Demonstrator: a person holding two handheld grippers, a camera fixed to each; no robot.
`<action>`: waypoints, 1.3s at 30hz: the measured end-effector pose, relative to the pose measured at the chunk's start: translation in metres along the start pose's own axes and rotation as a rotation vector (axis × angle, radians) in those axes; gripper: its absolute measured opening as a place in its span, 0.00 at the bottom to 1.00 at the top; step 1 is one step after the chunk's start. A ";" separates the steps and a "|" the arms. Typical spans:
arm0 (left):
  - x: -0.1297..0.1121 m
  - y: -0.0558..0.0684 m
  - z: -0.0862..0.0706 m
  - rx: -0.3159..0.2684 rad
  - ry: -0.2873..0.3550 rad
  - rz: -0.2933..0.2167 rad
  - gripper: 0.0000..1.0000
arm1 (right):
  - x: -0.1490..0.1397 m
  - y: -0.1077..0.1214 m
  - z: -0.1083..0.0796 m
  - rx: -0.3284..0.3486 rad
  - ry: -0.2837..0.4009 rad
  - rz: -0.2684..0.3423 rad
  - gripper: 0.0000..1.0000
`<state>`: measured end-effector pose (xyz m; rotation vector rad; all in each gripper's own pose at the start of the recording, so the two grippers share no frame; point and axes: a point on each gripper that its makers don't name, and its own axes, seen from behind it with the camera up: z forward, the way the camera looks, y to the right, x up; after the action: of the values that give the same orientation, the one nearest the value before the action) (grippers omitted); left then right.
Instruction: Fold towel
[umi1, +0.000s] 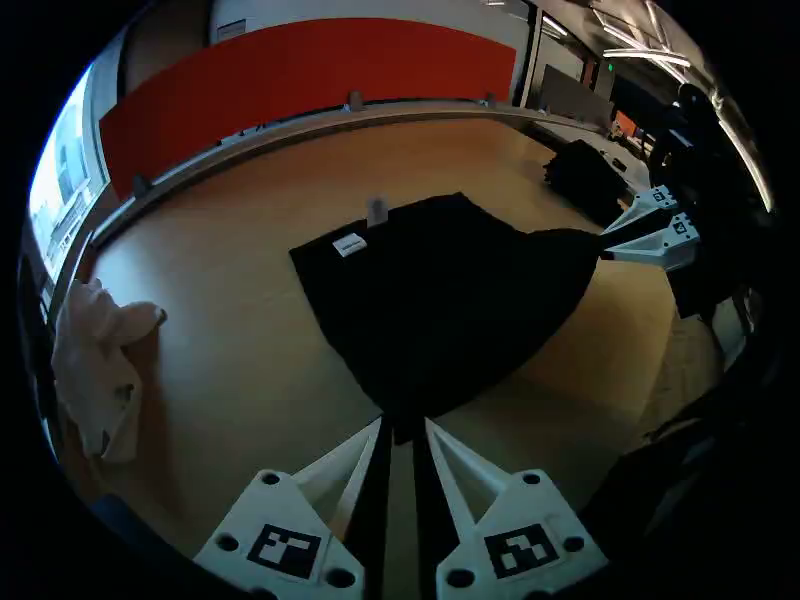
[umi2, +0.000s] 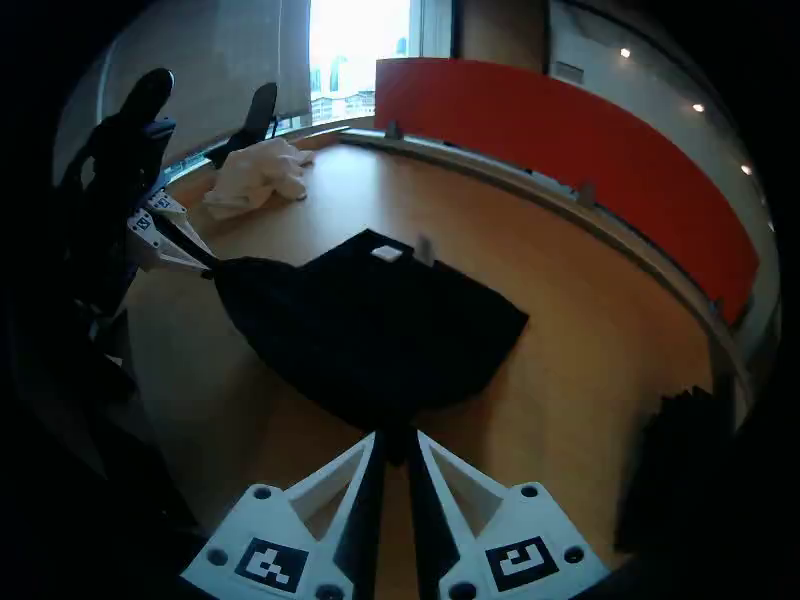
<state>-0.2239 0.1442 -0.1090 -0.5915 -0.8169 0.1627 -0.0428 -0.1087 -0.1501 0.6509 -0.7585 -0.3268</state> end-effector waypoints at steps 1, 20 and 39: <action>0.001 0.001 -0.003 -0.001 0.001 -0.002 0.14 | 0.002 -0.001 -0.004 0.001 0.004 -0.001 0.15; 0.005 0.020 -0.053 -0.038 -0.011 -0.036 0.14 | 0.017 -0.024 -0.058 0.030 0.009 -0.002 0.15; 0.010 0.021 -0.053 -0.047 -0.024 -0.019 0.14 | 0.016 -0.024 -0.060 0.043 0.001 -0.001 0.14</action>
<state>-0.1766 0.1423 -0.1433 -0.6265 -0.8512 0.1341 0.0106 -0.1086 -0.1902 0.6925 -0.7659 -0.3120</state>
